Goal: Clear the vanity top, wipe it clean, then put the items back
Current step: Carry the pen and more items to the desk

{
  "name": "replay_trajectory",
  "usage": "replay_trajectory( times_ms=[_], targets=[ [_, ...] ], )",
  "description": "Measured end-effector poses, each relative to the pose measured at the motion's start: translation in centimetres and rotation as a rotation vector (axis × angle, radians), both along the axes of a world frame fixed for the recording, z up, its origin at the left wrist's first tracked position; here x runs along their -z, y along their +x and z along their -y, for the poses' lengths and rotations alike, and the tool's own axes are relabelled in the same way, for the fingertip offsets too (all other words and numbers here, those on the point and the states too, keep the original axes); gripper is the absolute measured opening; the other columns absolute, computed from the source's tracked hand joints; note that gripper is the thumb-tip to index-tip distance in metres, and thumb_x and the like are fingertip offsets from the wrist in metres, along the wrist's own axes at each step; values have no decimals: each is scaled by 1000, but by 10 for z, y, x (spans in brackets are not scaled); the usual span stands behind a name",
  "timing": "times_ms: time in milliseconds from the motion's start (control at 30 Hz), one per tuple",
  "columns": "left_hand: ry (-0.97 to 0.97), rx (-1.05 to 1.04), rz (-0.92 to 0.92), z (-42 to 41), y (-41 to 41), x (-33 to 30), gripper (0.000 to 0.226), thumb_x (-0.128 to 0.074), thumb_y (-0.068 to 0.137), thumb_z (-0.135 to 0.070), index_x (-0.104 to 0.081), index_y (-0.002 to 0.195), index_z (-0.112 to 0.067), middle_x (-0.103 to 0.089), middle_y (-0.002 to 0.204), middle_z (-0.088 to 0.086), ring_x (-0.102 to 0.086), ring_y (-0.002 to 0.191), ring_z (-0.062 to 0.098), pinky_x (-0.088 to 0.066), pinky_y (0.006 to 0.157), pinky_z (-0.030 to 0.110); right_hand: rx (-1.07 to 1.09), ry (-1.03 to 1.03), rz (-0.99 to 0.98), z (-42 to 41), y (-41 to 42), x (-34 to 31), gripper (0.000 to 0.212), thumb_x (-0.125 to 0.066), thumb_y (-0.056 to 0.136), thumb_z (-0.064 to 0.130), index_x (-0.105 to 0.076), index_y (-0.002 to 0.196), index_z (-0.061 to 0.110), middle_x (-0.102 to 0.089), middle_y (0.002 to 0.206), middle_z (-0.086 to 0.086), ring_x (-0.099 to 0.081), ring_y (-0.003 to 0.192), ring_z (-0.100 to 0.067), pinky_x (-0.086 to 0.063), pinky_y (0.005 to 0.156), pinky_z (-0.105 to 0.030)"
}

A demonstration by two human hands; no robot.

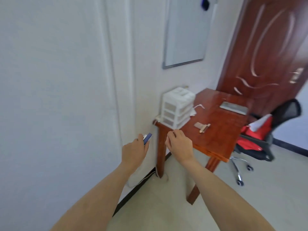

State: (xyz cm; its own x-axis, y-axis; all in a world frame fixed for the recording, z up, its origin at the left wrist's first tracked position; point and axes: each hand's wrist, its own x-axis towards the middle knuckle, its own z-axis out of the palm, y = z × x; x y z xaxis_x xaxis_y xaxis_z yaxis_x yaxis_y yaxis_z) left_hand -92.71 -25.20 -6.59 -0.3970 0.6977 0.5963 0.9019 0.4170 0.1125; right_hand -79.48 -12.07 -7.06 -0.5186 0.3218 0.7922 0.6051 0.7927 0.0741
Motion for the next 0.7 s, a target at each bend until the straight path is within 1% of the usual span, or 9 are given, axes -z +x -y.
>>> replay_trajectory(
  times_ms=[67,100,167,233,400,500,600,633,700],
  targets=[
    [-17,104,7,-42,-1,-1,32,-63,85,-33,-50,70,-7,-41,40,-1,-32,24,18,-7,42,11,133,-33,-17,-30,12,0,19,-47,80,19,-54,62,14,-51,62,-1,-52,56,-18,-24,40,-24],
    [-31,151,4,-61,-2,-2,31,-70,82,-29,-53,70,-6,-41,42,0,-33,25,19,-12,40,11,192,-59,-29,-43,18,2,19,-48,79,18,-54,62,14,-50,62,-1,-52,56,-18,-23,40,-23],
    [-37,225,-37,-97,0,-1,35,-86,62,-21,-54,65,-6,-41,39,1,-34,22,19,-16,39,13,284,-101,-41,-64,32,7,19,-48,80,18,-54,63,13,-50,63,-2,-53,58,-20,-25,38,-24],
    [-81,259,-41,-127,2,1,38,-91,50,-15,-55,62,-7,-42,39,1,-35,21,17,-15,39,12,364,-124,-56,-80,43,12,20,-46,82,18,-54,64,13,-51,64,-2,-52,58,-19,-23,39,-22],
    [-162,439,9,-204,15,16,41,-90,53,-15,-51,64,-8,-42,41,0,-36,21,14,-18,34,11,520,-160,-72,-121,71,23,22,-43,80,17,-53,62,11,-49,62,-3,-50,55,-21,-20,39,-19],
    [-206,499,-12,-248,33,20,33,-84,65,-20,-53,71,-7,-46,46,0,-43,27,13,-18,34,15,583,-191,-72,-150,87,31,24,-40,80,18,-53,62,11,-49,62,-3,-48,54,-22,-26,35,-20],
    [-355,468,3,-297,50,33,21,-46,97,-29,-47,109,-12,-56,84,-1,-61,66,11,-33,51,20,620,-217,-72,-190,101,42,25,-38,81,20,-53,63,11,-50,64,-3,-49,56,-22,-29,34,-22],
    [-336,489,34,-313,56,37,24,-38,100,-31,-43,115,-13,-56,91,-2,-61,71,11,-35,55,20,634,-224,-75,-206,105,46,25,-39,81,20,-53,63,11,-50,63,-3,-49,56,-22,-28,35,-22],
    [-322,509,91,-343,63,41,28,-36,100,-31,-40,122,-13,-57,97,-1,-56,70,11,-36,57,20,651,-259,-78,-237,110,51,25,-39,82,21,-53,63,11,-49,63,-3,-50,56,-22,-30,34,-23]
  ],
)
